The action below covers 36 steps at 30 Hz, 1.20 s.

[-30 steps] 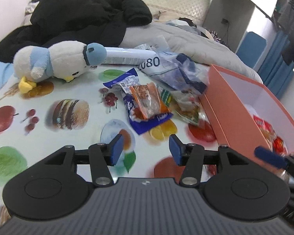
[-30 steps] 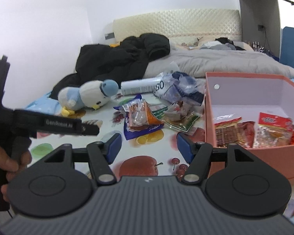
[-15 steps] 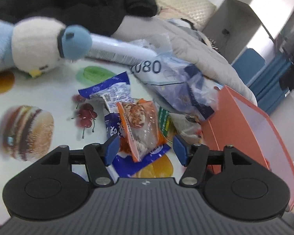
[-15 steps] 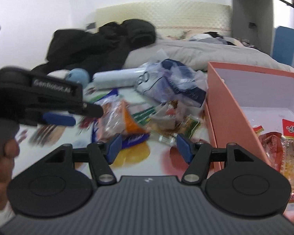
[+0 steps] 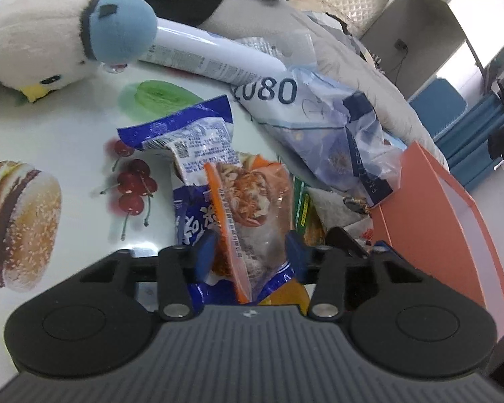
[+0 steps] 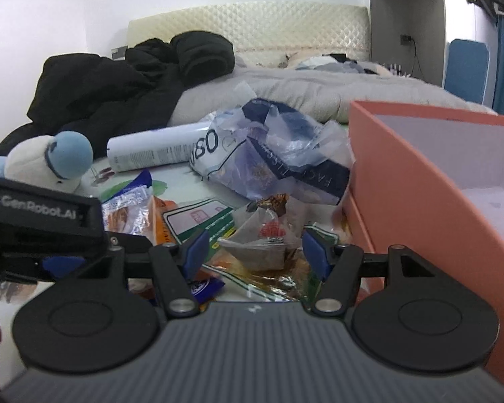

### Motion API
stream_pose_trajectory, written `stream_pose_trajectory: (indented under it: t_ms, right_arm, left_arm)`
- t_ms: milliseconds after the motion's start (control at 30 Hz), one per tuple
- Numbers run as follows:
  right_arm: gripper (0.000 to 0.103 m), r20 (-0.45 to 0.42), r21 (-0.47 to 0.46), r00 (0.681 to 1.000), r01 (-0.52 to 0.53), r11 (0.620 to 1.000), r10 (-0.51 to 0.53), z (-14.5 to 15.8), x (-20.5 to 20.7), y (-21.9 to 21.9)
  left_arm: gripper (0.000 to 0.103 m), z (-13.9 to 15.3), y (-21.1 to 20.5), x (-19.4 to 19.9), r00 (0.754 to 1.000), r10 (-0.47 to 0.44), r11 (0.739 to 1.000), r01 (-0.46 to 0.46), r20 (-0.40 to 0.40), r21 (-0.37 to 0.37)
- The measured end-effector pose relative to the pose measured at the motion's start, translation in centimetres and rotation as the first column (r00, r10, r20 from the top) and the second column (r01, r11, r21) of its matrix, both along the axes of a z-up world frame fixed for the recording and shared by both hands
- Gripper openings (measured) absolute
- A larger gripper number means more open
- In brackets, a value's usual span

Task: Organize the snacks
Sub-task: 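Lower both open grippers onto the snack pile beside the pink box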

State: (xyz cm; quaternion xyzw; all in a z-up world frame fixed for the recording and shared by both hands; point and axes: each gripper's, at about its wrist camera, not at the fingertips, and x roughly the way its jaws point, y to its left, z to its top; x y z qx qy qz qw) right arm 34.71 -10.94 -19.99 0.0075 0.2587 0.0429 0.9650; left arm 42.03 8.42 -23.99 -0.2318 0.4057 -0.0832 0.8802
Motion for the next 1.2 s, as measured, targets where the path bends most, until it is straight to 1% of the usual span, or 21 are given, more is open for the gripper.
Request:
stream_pose_trajectory:
  t_ms: [33,67,100,133,233,467,500,733,867,900,1000,1200]
  right_arm:
    - [0.063,-0.009,0.004,1.0,0.01,1.0,-0.009,-0.2,0.3,0.0]
    - [0.06,-0.023,0.01,1.0,0.02,1.0,-0.02,-0.4,0.6,-0.1]
    - [0.057,-0.032,0.03,0.999,0.029,0.999,-0.028,-0.5,0.9,-0.2]
    - [0.057,-0.035,0.046,0.999,0.034,0.998,-0.032,-0.5,1.0,-0.3]
    - [0.056,-0.033,0.028,0.999,0.032,0.999,-0.031,-0.4,1.0,0.0]
    - [0.054,-0.045,0.026,0.999,0.024,0.999,-0.023,0.1,-0.2,-0.3]
    - [0.054,-0.046,0.021,0.999,0.017,1.0,-0.016,0.3,-0.6,-0.3]
    - [0.053,-0.056,0.021,0.998,-0.018,1.0,0.019,1.4,-2.7,-0.3]
    - [0.052,-0.063,0.011,0.997,-0.039,0.999,0.039,2.2,-4.4,-0.3]
    - [0.048,-0.064,0.008,0.997,-0.041,0.999,0.042,2.3,-4.9,-0.4]
    - [0.048,-0.084,0.009,0.995,-0.054,0.998,0.055,2.8,-6.4,-0.6]
    - [0.048,-0.122,0.005,0.987,-0.102,0.995,0.102,3.1,-9.8,-0.7]
  left_arm:
    - [0.046,-0.1,0.0,0.0,1.0,0.0,1.0,0.0,-0.002,0.005]
    - [0.045,-0.2,-0.1,0.1,1.0,-0.001,1.0,0.001,0.0,0.006]
    - [0.044,-0.2,-0.1,0.1,1.0,-0.003,1.0,0.003,0.004,0.007]
    - [0.044,-0.2,-0.1,0.0,1.0,-0.001,1.0,0.001,0.008,0.008]
    - [0.041,-0.2,0.0,-0.5,1.0,0.015,1.0,-0.015,0.015,0.005]
    - [0.037,0.4,0.9,-2.6,0.998,0.058,0.998,-0.057,0.028,-0.024]
    - [0.034,0.5,0.9,-3.1,0.998,0.062,0.998,-0.062,0.03,-0.024]
    - [0.033,1.8,1.4,-7.1,0.996,0.067,0.998,-0.066,0.056,-0.014]
    - [0.033,2.0,1.9,-10.0,0.996,0.069,0.997,-0.068,0.047,-0.023]
    - [0.033,2.0,1.9,-10.7,0.997,0.057,0.998,-0.056,0.05,-0.027]
    - [0.033,1.9,1.8,-13.1,0.998,0.045,0.999,-0.044,0.051,-0.008]
    - [0.032,1.9,2.0,-17.3,0.997,0.067,0.998,-0.066,0.031,-0.021]
